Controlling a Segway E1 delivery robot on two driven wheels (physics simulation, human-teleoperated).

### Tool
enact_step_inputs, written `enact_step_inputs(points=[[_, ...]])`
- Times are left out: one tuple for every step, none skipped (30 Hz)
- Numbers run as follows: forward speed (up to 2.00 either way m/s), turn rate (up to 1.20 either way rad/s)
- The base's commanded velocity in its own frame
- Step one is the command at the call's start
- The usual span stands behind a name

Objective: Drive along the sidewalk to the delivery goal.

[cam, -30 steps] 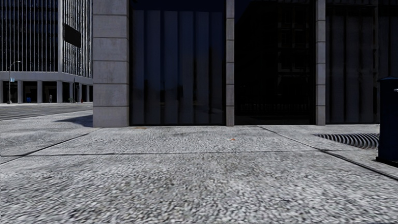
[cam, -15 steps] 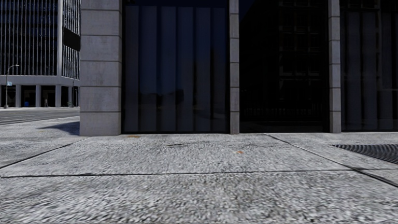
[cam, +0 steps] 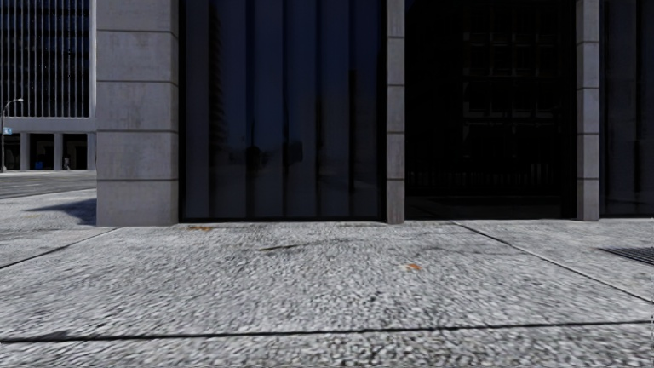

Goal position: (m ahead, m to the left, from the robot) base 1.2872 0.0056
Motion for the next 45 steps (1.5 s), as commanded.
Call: enact_step_inputs(points=[[1.48, -0.18], [1.48, -0.19], [1.48, -0.19], [1.48, -0.19], [1.48, -0.19], [1.48, -0.19], [1.48, -0.19], [1.48, -0.22], [1.48, -0.22], [1.48, -0.26], [1.45, -0.28], [1.38, -0.28], [1.38, -0.28], [1.33, -0.29], [1.29, -0.29], [1.21, -0.05], [1.21, -0.05], [1.19, 0.0], [1.18, 0.0], [1.18, 0.0], [1.18, 0.0], [1.17, 0.0], [1.17, 0.0], [1.17, 0.0], [1.17, 0.0], [1.17, 0.0], [1.17, 0.0], [1.02, 0.0], [0.23, 0.0], [0.23, 0.0], [0.0, 0.0], [0.0, 0.0], [0.0, 0.0], [0.0, 0.0], [0.0, 0.0], [0.0, 0.0], [0.0, 0.0], [0.0, 0.0], [0.0, 0.0], [0.0, 0.0], [0.0, 0.0], [0.0, 0.0], [0.0, 0.0], [0.0, 0.0], [0.0, 0.0]])
